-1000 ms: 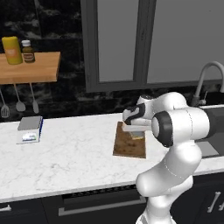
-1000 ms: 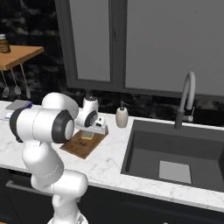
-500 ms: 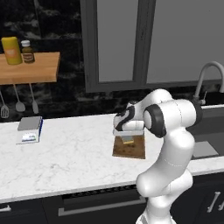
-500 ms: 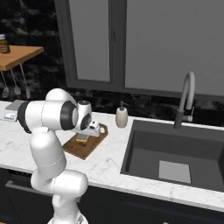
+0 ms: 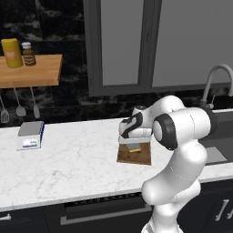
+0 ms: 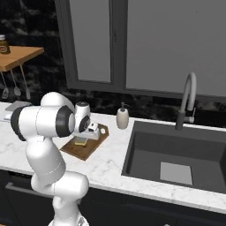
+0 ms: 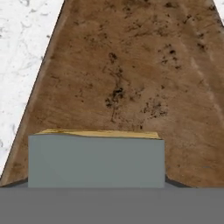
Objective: Pick up the sponge from the counter and clean the cutting board by briefly scrubbing or pressing down on the cutting board. Once finished, release the sponge.
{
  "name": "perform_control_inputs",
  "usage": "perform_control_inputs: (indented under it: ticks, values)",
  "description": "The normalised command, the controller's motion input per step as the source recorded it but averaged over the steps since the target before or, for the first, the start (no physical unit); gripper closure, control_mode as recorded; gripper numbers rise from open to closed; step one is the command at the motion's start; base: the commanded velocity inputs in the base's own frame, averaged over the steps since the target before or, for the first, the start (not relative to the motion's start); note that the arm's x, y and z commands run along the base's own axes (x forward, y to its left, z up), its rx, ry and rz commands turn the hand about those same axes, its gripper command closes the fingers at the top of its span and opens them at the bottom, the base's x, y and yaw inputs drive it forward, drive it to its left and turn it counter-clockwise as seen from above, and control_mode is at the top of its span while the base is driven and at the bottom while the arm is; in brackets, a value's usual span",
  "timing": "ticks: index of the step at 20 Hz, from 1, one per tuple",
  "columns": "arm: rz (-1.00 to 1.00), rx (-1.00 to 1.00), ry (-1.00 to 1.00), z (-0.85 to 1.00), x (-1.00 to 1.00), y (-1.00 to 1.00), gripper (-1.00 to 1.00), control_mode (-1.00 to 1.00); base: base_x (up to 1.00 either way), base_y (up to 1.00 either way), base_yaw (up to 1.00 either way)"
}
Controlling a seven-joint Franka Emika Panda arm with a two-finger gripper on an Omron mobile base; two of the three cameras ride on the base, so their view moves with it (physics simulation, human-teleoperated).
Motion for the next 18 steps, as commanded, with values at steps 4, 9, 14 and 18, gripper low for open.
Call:
perform_control_inputs:
  ticks: [4, 9, 14, 18]
  values:
    - [0.04, -0.01, -0.03, -0.73, -0.89, 0.00, 1.00, -1.00, 0.00, 0.00, 0.00]
    - [0.06, -0.08, -0.04, -1.00, -0.57, 0.06, 1.00, -1.00, 0.00, 0.00, 0.00]
    - [0.07, 0.00, -0.01, -0.90, -1.00, -0.11, 1.00, -1.00, 0.00, 0.00, 0.00]
    - [0.05, 0.00, 0.00, -0.82, -1.00, -0.11, 1.00, -1.00, 0.00, 0.00, 0.00]
